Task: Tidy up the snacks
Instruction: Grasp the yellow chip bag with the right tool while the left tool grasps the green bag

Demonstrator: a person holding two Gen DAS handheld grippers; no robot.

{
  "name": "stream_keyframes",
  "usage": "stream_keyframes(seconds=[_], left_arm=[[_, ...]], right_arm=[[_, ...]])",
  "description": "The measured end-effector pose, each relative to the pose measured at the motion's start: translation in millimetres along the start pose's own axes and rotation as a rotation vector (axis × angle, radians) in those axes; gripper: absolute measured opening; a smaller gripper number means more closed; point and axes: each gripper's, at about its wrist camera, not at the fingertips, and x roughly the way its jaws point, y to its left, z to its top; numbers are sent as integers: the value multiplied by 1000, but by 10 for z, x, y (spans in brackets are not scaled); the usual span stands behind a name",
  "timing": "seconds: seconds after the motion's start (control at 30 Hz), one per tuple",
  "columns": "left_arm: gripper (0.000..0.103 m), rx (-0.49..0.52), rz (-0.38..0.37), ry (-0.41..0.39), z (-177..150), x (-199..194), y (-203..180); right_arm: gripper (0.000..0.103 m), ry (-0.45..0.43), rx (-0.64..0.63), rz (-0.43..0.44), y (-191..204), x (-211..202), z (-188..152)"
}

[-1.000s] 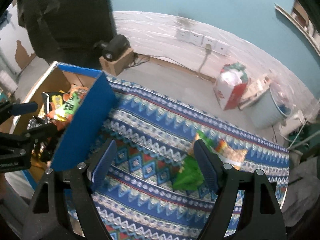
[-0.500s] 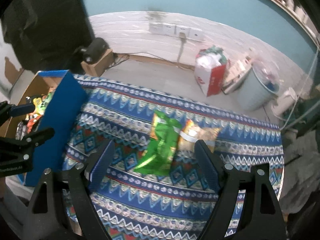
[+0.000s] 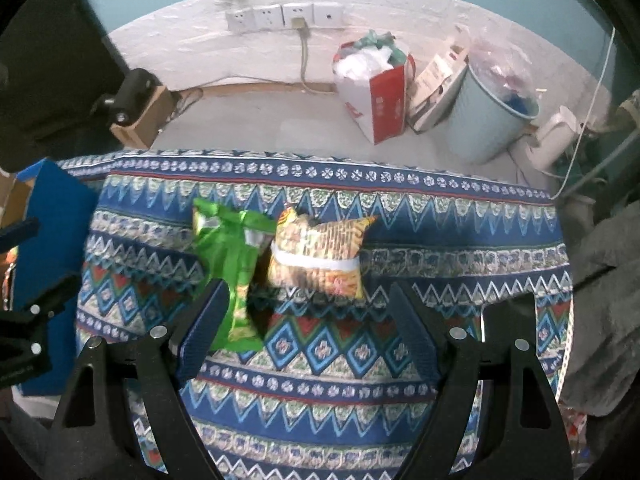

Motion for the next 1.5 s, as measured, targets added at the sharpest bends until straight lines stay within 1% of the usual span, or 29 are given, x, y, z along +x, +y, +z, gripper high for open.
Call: stream_keyframes(seconds=[0.1,0.17,0.23,0.4,0.7,0.77,0.8,0.87,0.97,1.1,1.23,1.37,1.5], left_arm=[[83,0,-17,4,64,152,-8],[83,14,-6,5,90,232,-36],[83,19,-11,10,121,298,-58],[83,5,-39,25,218,404,-102],[83,-14,-75,39,299,513,-157],[83,-15,-80,40,312,524,-169],[83,-15,-85,41,314,526,-181],[83,-19,-92,42,324,531,-195],[83,-44,-132,48,342,529,-223],[83,-109,-219,62,388,531,-283],[87,-153,-275,84,390,576,-404],[87,-175,-290,124,402,710,-575],[87,-150,-264,154,386,832,-722]], right_arm=[[81,29,10,1,-30,192,61],[81,43,19,-6,-60,311,87],[81,52,39,-12,-96,414,111],[81,87,101,9,-205,674,166],[81,114,108,26,-173,942,181],[81,105,102,27,-173,976,178],[76,101,102,28,-176,983,176],[62,103,96,30,-184,989,153],[55,95,71,14,-185,935,99],[55,63,56,-36,-266,797,9],[54,49,109,-32,-455,657,-107],[55,42,172,-30,-706,502,-269],[54,35,182,-51,-833,387,-385]])
